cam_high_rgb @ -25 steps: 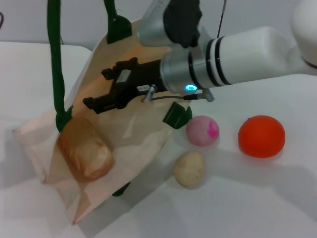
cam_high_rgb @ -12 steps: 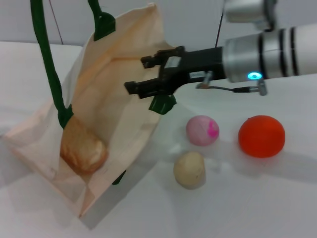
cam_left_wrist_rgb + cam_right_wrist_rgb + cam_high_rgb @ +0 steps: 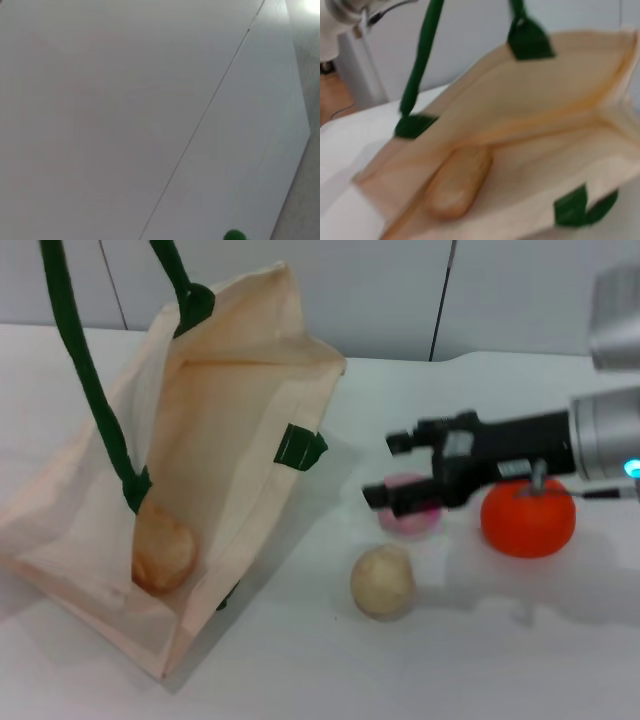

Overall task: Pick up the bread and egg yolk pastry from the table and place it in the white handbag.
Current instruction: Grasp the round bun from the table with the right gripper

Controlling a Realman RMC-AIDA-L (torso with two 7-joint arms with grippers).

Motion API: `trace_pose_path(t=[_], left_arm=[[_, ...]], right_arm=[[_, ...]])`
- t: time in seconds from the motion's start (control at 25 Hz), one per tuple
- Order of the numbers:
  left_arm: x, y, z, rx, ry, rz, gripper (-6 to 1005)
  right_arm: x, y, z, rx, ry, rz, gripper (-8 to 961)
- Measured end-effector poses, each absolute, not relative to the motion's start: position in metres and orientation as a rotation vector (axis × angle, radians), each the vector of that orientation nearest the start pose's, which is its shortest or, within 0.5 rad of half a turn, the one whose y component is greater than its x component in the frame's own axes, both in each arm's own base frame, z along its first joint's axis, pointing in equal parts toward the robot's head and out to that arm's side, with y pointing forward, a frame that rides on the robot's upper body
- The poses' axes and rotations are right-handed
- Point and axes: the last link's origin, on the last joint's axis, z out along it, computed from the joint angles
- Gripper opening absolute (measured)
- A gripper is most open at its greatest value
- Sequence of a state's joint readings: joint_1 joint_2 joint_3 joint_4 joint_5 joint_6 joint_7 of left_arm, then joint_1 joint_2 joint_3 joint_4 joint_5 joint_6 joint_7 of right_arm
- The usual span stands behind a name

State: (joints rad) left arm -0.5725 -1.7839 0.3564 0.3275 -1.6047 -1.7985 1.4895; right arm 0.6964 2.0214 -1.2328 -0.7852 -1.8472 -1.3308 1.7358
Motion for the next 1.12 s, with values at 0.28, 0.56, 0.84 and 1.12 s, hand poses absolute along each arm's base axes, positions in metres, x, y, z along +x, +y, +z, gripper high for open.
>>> trace_pose_path(t=[0.28, 0.56, 0.84, 1.12], left_arm=[[-0.271, 0.352, 0.162, -2.137, -0.843, -1.545, 119], [-0.271, 0.355, 0.156, -2.145, -0.868, -1.518, 120], [-0.271, 0.356, 0.154, -2.15, -0.872, -1.515, 120], [-0.271, 0.356, 0.154, -2.15, -0.872, -1.516, 120]], right_arm=[[0.188, 0.356, -0.033, -3.017, 0.531, 0.372, 875], [0.194, 0.355, -0.049, -3.044, 0.578, 0.234, 874], [0.193, 0.362, -0.063, -3.035, 0.598, 0.139, 872], [0.196, 0.368, -0.081, -3.037, 0.627, -0.007, 871]])
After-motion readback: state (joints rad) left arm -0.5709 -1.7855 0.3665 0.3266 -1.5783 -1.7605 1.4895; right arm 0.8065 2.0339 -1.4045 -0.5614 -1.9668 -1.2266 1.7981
